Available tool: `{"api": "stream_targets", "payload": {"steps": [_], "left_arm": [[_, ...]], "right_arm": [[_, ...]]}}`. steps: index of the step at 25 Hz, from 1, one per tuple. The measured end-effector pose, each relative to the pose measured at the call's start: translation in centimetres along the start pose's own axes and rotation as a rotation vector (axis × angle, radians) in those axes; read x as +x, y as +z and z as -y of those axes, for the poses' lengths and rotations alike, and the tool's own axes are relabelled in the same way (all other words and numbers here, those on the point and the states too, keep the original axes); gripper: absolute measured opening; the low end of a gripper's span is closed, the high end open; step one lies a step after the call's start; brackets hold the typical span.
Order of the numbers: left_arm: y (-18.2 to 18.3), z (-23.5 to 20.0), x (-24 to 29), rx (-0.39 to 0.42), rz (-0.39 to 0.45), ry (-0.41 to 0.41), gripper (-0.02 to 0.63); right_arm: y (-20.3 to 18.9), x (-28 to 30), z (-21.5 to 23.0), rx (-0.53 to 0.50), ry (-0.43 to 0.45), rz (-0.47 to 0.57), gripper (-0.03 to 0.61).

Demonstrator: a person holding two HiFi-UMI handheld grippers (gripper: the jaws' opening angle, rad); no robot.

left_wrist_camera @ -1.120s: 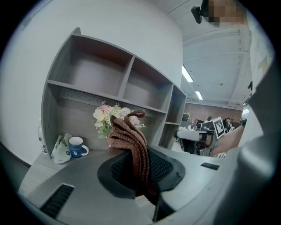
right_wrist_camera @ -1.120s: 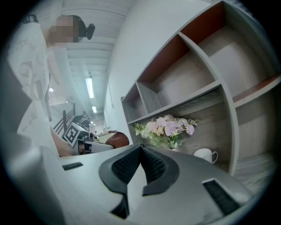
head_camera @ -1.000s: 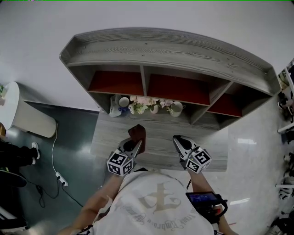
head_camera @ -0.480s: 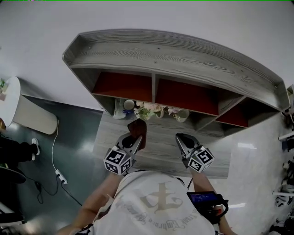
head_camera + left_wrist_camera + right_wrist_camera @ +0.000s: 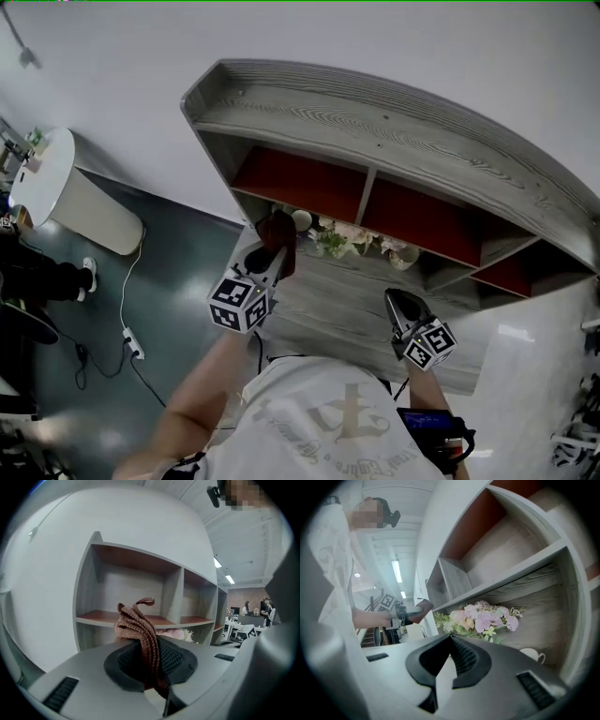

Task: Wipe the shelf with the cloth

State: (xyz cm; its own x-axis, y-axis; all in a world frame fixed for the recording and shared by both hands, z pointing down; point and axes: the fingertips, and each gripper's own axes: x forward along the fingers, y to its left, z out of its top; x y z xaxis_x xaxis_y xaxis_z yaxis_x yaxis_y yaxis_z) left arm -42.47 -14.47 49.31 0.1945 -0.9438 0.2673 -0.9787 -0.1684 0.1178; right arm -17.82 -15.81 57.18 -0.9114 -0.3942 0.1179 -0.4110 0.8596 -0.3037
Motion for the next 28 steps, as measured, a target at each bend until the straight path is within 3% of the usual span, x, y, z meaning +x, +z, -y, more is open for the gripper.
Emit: {"api": "stream_targets", "payload": {"steps": [6, 15, 21, 28], "left_arm": [[2.4, -4.7, 0.9, 0.042, -0.047, 0.144, 0.069], [7.0, -11.0, 4.0, 0.177, -0.136, 0.323, 0.069], [8.2, -13.9, 7.7, 0.28, -0.219, 0.395, 0.07], [6.9, -15.7, 9.9, 0.308, -0.319, 0.451, 0.071]], "right_arm": [[0.3, -1.2, 0.0, -0.006, -0.019, -0.012, 0.005], [0.0, -2.5, 0.3, 0.006, -0.053, 0.0, 0.005], [-0.5, -3.5, 0.7, 0.015, -0.08, 0.0, 0.005], [-0.2, -4.7, 1.2, 0.016, -0.111, 0.035, 0.005]]}}
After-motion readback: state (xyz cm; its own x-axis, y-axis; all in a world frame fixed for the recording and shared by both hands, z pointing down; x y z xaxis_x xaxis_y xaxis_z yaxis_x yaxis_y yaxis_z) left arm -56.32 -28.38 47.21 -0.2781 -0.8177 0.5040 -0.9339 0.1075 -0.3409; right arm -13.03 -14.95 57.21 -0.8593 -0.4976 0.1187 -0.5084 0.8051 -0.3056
